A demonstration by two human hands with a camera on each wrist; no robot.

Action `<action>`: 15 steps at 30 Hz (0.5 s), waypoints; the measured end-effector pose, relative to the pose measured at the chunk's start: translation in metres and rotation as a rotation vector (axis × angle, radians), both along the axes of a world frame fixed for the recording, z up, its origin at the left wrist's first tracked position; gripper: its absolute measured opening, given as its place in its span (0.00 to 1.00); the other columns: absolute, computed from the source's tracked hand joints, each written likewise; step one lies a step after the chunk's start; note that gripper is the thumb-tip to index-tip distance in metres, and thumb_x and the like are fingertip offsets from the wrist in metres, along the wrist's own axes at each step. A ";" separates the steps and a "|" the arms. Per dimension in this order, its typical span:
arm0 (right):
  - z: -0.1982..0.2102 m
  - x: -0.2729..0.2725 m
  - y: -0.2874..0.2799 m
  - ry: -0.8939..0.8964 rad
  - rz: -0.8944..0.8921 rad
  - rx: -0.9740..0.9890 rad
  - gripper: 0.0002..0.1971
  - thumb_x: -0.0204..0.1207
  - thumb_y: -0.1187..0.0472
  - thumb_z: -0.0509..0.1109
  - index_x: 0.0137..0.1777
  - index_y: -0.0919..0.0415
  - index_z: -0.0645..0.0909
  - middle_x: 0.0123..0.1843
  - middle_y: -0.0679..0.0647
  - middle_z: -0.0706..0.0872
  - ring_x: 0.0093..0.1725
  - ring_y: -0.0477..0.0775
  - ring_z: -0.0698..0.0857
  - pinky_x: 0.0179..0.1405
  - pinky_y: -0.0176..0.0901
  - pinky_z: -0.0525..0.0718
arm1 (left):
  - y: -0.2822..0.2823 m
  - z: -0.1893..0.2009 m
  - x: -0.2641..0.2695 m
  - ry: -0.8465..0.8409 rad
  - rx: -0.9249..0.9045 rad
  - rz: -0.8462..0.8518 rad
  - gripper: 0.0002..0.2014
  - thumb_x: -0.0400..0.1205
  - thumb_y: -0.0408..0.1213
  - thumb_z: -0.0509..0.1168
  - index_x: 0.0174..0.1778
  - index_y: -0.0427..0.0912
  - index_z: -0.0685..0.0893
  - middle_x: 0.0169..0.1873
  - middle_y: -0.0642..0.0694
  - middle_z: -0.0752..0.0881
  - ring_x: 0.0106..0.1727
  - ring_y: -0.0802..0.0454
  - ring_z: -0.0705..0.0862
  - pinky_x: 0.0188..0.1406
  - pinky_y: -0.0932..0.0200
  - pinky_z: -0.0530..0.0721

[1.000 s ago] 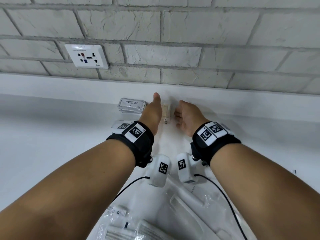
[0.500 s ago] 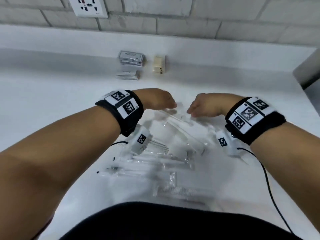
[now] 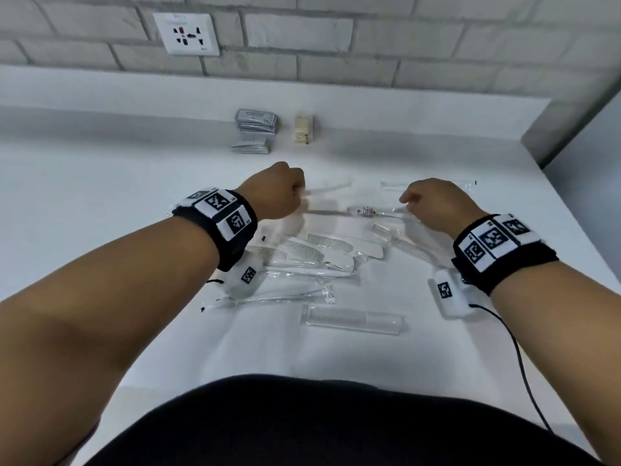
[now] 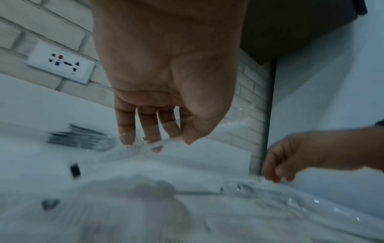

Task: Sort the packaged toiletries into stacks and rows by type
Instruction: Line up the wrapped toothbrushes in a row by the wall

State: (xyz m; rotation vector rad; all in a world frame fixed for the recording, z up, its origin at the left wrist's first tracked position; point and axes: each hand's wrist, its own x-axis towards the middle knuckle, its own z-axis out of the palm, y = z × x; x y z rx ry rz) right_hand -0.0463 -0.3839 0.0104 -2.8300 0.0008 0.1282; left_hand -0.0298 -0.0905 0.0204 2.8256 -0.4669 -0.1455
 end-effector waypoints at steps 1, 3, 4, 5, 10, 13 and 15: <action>-0.003 0.000 0.000 -0.002 0.010 -0.041 0.13 0.79 0.65 0.64 0.57 0.52 0.85 0.63 0.53 0.83 0.62 0.57 0.82 0.62 0.48 0.79 | 0.004 0.005 -0.002 -0.010 -0.063 0.018 0.07 0.80 0.35 0.59 0.52 0.41 0.78 0.50 0.43 0.80 0.46 0.41 0.81 0.48 0.51 0.81; -0.007 -0.001 0.005 -0.015 0.046 -0.145 0.14 0.78 0.62 0.65 0.61 0.50 0.84 0.63 0.55 0.82 0.63 0.59 0.81 0.62 0.50 0.80 | 0.014 0.014 -0.005 0.034 -0.143 0.033 0.04 0.82 0.37 0.57 0.51 0.42 0.72 0.47 0.42 0.85 0.44 0.41 0.82 0.46 0.51 0.80; -0.010 -0.002 0.009 -0.021 0.075 -0.218 0.15 0.77 0.60 0.65 0.62 0.48 0.83 0.64 0.55 0.81 0.64 0.60 0.80 0.61 0.51 0.79 | 0.020 0.018 -0.008 0.072 -0.173 0.039 0.04 0.83 0.38 0.56 0.52 0.44 0.70 0.45 0.43 0.87 0.43 0.42 0.84 0.43 0.52 0.80; -0.013 -0.002 0.012 -0.017 0.102 -0.297 0.16 0.77 0.58 0.65 0.63 0.47 0.82 0.64 0.55 0.81 0.64 0.61 0.78 0.61 0.52 0.78 | 0.026 0.020 -0.011 0.107 -0.205 0.042 0.04 0.84 0.38 0.54 0.53 0.45 0.70 0.43 0.43 0.88 0.42 0.42 0.85 0.40 0.53 0.79; -0.016 -0.003 0.029 -0.015 0.117 -0.471 0.12 0.75 0.60 0.63 0.58 0.56 0.80 0.56 0.57 0.83 0.57 0.62 0.79 0.59 0.55 0.78 | 0.055 0.018 -0.025 0.057 -0.137 0.121 0.09 0.85 0.43 0.55 0.54 0.42 0.74 0.41 0.43 0.83 0.41 0.42 0.79 0.40 0.55 0.73; -0.008 -0.008 0.033 -0.020 0.096 -0.278 0.09 0.77 0.64 0.59 0.56 0.59 0.71 0.46 0.57 0.82 0.44 0.61 0.81 0.48 0.53 0.80 | 0.070 0.009 -0.026 0.003 0.048 0.128 0.05 0.81 0.39 0.60 0.48 0.43 0.76 0.45 0.43 0.84 0.44 0.43 0.78 0.41 0.57 0.71; 0.002 -0.015 0.037 -0.045 0.097 -0.134 0.08 0.79 0.64 0.58 0.57 0.60 0.69 0.40 0.55 0.80 0.38 0.59 0.79 0.39 0.50 0.77 | 0.077 0.002 -0.024 0.036 0.162 0.109 0.07 0.79 0.37 0.62 0.52 0.44 0.79 0.53 0.42 0.83 0.46 0.45 0.79 0.43 0.56 0.73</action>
